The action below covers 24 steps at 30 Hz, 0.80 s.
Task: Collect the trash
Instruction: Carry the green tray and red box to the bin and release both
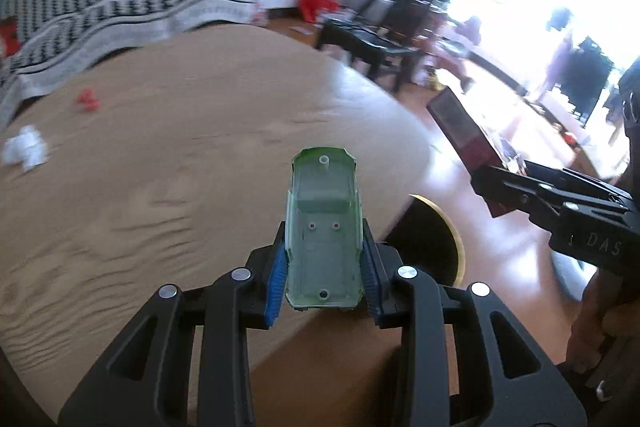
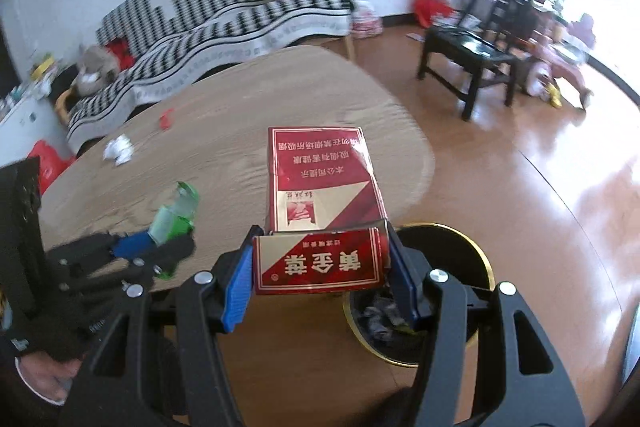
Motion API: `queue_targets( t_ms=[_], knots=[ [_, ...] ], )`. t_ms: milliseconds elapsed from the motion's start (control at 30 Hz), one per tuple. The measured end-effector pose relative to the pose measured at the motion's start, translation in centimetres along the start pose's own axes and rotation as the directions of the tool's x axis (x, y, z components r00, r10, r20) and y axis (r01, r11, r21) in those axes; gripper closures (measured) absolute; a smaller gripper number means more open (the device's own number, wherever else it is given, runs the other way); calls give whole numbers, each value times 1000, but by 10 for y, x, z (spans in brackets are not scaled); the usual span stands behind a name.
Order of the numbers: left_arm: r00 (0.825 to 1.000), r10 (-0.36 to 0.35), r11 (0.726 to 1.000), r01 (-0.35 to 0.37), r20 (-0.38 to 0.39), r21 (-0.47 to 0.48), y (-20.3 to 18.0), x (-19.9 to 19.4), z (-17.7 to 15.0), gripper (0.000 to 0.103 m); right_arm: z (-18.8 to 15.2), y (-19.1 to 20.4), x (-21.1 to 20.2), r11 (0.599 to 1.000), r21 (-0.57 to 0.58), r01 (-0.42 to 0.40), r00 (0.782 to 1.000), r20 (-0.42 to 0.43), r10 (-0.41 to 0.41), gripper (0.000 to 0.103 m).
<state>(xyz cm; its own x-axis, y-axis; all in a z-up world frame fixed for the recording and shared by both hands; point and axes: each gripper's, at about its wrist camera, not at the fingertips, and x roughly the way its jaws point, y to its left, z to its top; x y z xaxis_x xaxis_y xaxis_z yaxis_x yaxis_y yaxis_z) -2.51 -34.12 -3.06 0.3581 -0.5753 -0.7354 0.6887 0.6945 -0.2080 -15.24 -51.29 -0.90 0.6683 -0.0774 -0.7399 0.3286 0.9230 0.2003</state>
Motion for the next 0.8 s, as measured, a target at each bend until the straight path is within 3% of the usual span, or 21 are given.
queue_targets(
  t_ms=[133, 333, 800],
  knots=[
    [996, -82, 996, 84, -30, 37, -41, 34, 1, 71, -4, -47, -7, 996, 73, 52, 999, -4, -52, 45],
    [985, -149, 985, 156, -90, 73, -85, 75, -6, 71, -13, -102, -9, 980, 167, 111, 994, -37, -106, 45],
    [976, -173, 980, 184, -131, 75, -101, 104, -5, 71, -17, -113, -5, 977, 179, 113, 993, -58, -104, 45]
  ],
)
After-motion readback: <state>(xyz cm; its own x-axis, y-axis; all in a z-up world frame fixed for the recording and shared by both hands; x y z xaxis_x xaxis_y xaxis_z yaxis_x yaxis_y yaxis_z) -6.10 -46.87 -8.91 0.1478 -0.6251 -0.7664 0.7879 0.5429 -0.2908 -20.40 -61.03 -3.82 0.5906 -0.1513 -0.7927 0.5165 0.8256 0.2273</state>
